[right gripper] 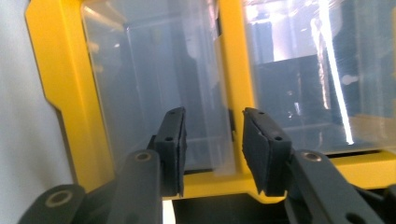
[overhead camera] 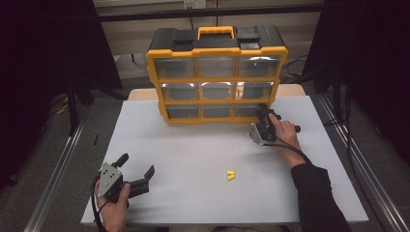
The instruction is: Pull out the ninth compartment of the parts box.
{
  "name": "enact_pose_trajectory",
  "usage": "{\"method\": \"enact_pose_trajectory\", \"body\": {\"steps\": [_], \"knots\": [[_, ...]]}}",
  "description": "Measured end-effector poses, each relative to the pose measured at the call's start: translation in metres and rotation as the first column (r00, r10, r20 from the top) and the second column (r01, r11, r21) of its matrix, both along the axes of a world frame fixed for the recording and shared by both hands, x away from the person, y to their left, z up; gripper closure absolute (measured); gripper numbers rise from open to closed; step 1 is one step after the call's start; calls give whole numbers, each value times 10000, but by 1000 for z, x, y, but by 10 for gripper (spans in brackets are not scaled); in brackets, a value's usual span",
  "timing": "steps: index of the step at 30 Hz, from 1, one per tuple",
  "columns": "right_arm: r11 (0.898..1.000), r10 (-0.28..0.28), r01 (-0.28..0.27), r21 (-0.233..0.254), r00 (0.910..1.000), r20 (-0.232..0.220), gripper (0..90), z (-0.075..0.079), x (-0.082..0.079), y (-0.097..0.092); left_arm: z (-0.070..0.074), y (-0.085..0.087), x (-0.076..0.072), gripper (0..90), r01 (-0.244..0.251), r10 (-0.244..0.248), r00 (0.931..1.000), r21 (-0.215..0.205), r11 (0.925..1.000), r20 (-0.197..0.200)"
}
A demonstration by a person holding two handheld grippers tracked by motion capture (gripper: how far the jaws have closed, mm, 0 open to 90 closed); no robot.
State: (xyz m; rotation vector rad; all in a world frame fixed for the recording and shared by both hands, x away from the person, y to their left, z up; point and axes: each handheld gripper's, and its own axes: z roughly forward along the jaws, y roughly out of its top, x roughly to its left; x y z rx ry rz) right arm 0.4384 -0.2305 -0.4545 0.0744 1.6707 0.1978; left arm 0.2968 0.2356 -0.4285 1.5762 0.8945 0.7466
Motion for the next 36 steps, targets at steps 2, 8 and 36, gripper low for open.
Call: {"method": "enact_pose_trajectory", "body": {"steps": [2, 8, 36], "knots": [[9999, -81, 81, -61, 10000, -3, 643, -1, 2, -1, 0, 0, 0, 19, -19, 19, 10000, -1, 10000, 6], [9996, -299, 299, -1, 9995, 89, 708, -2, 5, -4, 0, 0, 0, 19, -13, 13, 10000, -1, 10000, 7], [9975, -91, 112, -702, 9995, 300, 785, 2, -1, -5, 0, 0, 0, 19, -28, 28, 10000, 12, 10000, 13]]}}
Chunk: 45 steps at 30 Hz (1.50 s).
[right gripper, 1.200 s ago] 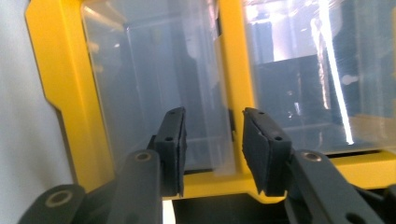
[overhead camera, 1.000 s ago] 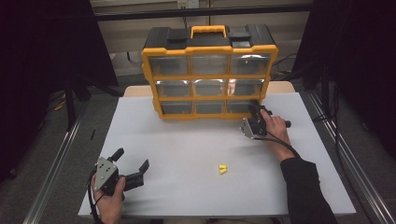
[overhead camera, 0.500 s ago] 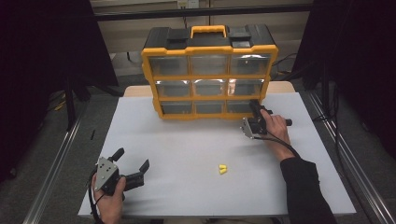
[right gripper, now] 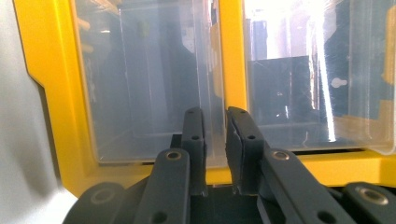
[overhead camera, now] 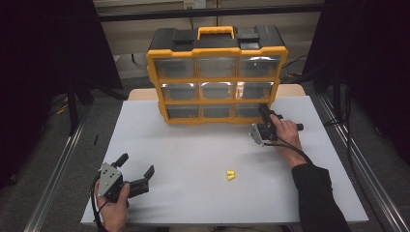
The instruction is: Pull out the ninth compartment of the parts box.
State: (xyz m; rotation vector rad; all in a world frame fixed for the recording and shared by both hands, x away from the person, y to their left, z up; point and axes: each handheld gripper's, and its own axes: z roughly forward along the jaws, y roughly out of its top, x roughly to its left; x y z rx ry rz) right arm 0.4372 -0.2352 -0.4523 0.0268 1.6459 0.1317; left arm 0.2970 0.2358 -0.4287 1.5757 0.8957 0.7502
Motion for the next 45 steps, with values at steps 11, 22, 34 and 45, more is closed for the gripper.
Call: {"method": "enact_pose_trajectory", "body": {"steps": [11, 22, 34, 45], "knots": [[9999, 116, -116, 27, 9999, 11, 786, 0, -5, 0, 0, 1, 0, 20, -64, 64, 10000, 44, 10000, 12], [9998, 149, -149, 133, 9999, -9, 785, -1, -11, 0, 0, 1, 0, 20, -33, 33, 10000, 50, 10000, 12], [9996, 273, -273, 106, 9996, 31, 782, 0, -17, 0, 0, 0, 0, 19, -36, 36, 10000, 45, 10000, 13], [9990, 267, -268, 369, 9996, 13, 777, 1, -25, 1, 0, 0, 0, 19, -57, 57, 10000, 40, 10000, 5]]}}
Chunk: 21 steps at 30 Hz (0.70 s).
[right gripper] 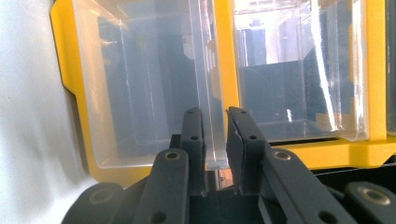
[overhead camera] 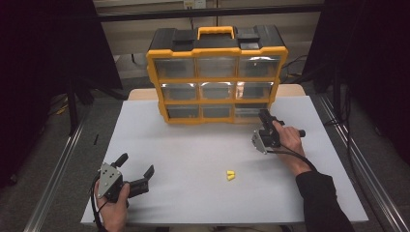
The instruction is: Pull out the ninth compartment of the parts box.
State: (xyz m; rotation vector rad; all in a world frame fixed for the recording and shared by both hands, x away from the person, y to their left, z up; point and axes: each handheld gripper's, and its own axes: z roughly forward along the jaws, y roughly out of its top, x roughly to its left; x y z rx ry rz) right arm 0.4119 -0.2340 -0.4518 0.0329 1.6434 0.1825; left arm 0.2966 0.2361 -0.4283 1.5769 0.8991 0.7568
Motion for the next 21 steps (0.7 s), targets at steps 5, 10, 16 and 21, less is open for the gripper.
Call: {"method": "enact_pose_trajectory", "body": {"steps": [5, 10, 16, 21], "knots": [[10000, -21, 21, 46, 10000, -11, 777, 0, -3, 0, 0, 0, 0, 20, 37, -37, 10000, 49, 10000, 8], [10000, 60, -59, -74, 10000, 42, 779, -1, -6, 0, 0, 0, 0, 19, 28, -28, 10000, 1, 10000, 39], [9999, 76, -75, -66, 10000, 32, 778, -1, -7, 0, 1, -1, -1, 19, 93, -93, 9999, -58, 9999, 76], [10000, 90, -90, -14, 10000, 6, 779, 0, -8, 0, 1, -1, -1, 19, 119, -118, 9999, -81, 9999, 59]]}}
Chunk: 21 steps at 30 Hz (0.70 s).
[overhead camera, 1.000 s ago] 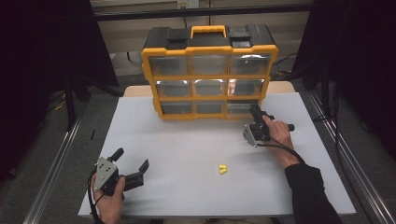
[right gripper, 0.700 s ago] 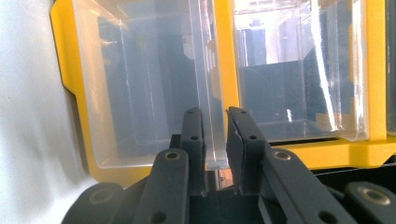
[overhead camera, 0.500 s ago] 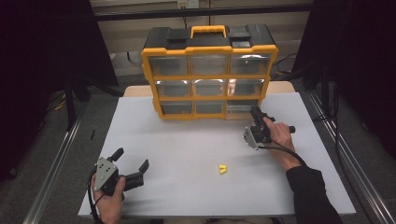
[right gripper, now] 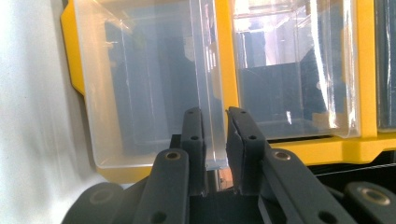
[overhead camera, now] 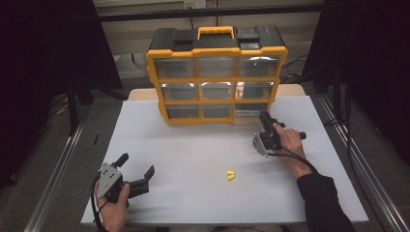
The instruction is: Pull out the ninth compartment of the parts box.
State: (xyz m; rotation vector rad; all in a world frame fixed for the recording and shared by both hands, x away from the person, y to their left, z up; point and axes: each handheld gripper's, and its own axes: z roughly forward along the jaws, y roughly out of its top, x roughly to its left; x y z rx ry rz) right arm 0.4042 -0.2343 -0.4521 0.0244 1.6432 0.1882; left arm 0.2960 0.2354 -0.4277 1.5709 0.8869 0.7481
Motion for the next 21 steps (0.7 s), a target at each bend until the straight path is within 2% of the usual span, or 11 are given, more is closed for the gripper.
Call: {"method": "enact_pose_trajectory", "body": {"steps": [4, 11, 13, 15, 21], "knots": [[10000, -7, 7, -7, 9999, 113, 777, 1, -2, 0, 0, 0, 0, 19, -7, 7, 10000, 9, 10000, 15], [10000, 53, -53, -74, 10000, 55, 778, 2, -5, 0, 0, 0, 0, 19, -7, 7, 10000, 44, 10000, 4], [10000, -19, 19, 57, 10000, -3, 777, 1, -6, 0, 0, 0, 0, 19, -4, 4, 10000, 39, 10000, -5], [9999, 83, -83, -101, 10000, 26, 778, 2, -6, 0, 0, 0, 0, 19, 5, -5, 10000, 36, 10000, -9], [9999, 70, -70, -127, 10000, -7, 782, 1, -10, 0, 0, 0, 0, 19, -43, 43, 10000, 25, 10000, 1]]}}
